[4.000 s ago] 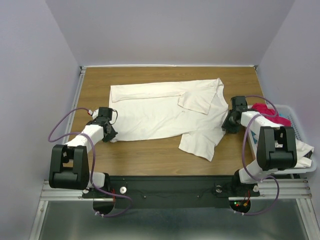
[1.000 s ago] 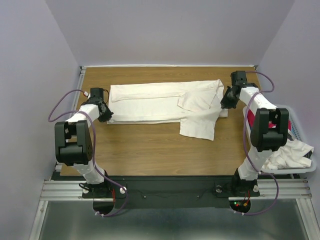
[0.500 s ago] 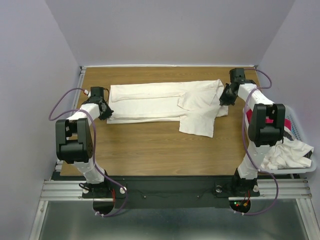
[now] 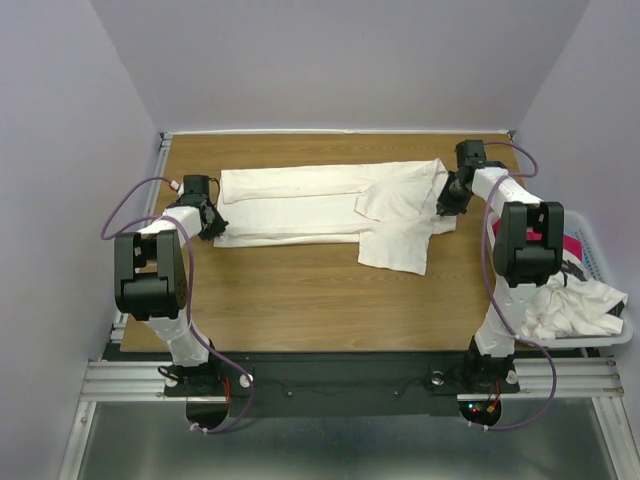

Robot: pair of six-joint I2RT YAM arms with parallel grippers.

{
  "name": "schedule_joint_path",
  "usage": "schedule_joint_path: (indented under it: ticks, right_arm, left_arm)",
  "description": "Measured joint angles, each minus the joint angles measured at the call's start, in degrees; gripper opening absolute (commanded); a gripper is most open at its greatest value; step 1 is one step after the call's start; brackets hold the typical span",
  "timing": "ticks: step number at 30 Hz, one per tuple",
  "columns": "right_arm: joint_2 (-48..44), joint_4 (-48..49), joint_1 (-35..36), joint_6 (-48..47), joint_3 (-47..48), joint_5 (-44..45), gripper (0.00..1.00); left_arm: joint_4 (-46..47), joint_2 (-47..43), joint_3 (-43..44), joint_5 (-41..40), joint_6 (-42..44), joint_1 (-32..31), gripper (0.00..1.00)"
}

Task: Fold and stack the t-shirts
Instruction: Fold the tshirt

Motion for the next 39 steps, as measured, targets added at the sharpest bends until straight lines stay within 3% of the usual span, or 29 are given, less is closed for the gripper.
schedule_joint_path:
  ticks: [1, 3, 6, 12, 17, 22, 27, 39]
  right_arm:
    - [-0.1, -0.1, 0.0, -0.2, 0.0, 0.0, 0.33]
    - [-0.4, -0.1, 0.0, -0.5, 0.0, 0.0, 0.43]
    - [-3.0, 0.0, 0.0, -1.1, -0.7, 0.0, 0.51]
    - [-16.8, 0.4, 0.4, -1.2, -9.6, -1.7, 0.51]
    - [-24.4, 2.1, 2.1, -0.5, -18.9, -4.2, 0.51]
    - [-26.3, 2.8, 5.7, 1.9, -31.4, -7.6, 0.51]
    - [-26.5, 3.0, 7.1, 4.2, -36.9, -9.4, 0.51]
    - [-27.2, 7.8, 7.5, 7.6, -37.3, -9.5, 0.51]
  left_arm:
    - [0.0, 0.0, 0.0, 0.1, 0.0, 0.0, 0.39]
    - [0.0, -0.1, 0.0, 0.1, -0.3, 0.0, 0.53]
    - [-0.3, -1.6, -0.2, 0.1, -0.2, 0.1, 0.64]
    - [-0.5, -14.3, -3.8, 0.1, -0.2, -0.2, 0.81]
    - [-0.8, -22.4, -7.8, 0.8, -0.4, -5.2, 0.84]
    - [-0.7, -22.7, -9.1, 4.5, -2.3, -21.0, 0.84]
    - [0.7, -13.9, -4.9, 7.6, -3.7, -33.9, 0.81]
    - [1.6, 9.6, 14.9, 8.1, -2.9, -45.3, 0.75]
